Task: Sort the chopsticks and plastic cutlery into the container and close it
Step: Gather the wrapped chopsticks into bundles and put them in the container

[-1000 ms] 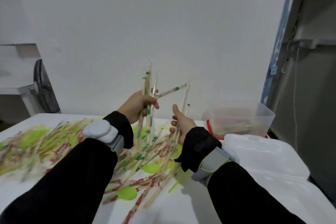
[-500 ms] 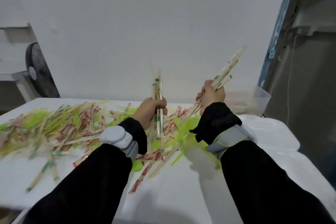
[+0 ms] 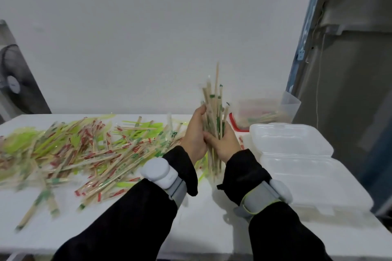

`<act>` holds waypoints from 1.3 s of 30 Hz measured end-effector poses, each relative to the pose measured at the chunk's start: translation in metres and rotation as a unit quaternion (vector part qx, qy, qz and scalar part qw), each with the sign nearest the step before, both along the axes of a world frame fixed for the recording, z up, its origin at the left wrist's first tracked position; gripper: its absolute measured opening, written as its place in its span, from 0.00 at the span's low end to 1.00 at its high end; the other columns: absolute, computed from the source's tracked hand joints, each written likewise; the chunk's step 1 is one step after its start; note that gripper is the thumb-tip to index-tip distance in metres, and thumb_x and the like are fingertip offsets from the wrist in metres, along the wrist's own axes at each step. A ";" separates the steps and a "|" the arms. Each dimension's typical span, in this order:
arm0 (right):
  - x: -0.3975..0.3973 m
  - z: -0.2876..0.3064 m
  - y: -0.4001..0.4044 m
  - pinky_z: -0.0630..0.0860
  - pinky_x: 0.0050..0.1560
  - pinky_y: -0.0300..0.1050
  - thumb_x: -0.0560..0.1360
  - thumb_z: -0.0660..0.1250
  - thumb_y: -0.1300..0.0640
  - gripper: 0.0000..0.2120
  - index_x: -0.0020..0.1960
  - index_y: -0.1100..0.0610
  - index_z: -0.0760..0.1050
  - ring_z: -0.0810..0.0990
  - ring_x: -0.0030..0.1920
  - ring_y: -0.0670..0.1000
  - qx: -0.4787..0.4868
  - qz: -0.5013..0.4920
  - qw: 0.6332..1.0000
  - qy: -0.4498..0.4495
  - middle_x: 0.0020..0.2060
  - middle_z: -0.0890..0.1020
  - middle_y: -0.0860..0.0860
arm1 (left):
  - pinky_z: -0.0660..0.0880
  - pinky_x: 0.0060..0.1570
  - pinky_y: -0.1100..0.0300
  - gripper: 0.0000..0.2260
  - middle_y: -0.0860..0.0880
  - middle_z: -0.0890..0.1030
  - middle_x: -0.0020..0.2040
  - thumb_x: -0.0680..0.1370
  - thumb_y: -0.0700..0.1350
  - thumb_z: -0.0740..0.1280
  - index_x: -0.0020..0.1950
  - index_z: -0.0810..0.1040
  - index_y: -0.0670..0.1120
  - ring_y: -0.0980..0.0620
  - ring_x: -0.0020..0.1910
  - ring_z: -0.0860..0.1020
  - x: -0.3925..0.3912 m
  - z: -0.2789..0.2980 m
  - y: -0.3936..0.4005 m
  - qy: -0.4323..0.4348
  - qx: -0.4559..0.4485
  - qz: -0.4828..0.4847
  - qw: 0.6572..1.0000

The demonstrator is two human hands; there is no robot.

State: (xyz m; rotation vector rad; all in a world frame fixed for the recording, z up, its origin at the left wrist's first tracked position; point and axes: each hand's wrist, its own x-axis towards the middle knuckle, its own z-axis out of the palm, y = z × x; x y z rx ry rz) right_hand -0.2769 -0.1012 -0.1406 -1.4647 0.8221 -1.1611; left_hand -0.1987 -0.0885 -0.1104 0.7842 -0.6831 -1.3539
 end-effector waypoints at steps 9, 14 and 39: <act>-0.004 0.006 0.009 0.69 0.24 0.30 0.72 0.66 0.69 0.11 0.35 0.58 0.71 0.72 0.28 0.49 0.013 -0.028 0.994 0.104 0.29 0.72 0.54 | 0.75 0.54 0.56 0.35 0.45 0.76 0.58 0.63 0.59 0.75 0.66 0.65 0.57 0.47 0.54 0.78 0.011 0.046 0.000 -0.292 -0.221 0.057 0.929; -0.004 0.009 0.006 0.72 0.28 0.33 0.69 0.70 0.69 0.03 0.41 0.68 0.76 0.77 0.29 0.48 0.023 -0.001 0.995 0.098 0.29 0.78 0.55 | 0.78 0.46 0.58 0.08 0.52 0.79 0.42 0.75 0.43 0.68 0.53 0.76 0.52 0.54 0.42 0.79 0.006 0.055 0.002 -0.479 -0.208 0.094 0.848; 0.025 -0.004 -0.006 0.79 0.52 0.52 0.73 0.69 0.58 0.05 0.47 0.56 0.75 0.80 0.43 0.57 0.047 -0.173 0.983 0.023 0.40 0.80 0.53 | 0.63 0.29 0.62 0.14 0.49 0.69 0.29 0.74 0.41 0.66 0.31 0.65 0.46 0.50 0.28 0.68 0.076 -0.022 0.002 -0.778 0.110 -0.106 0.609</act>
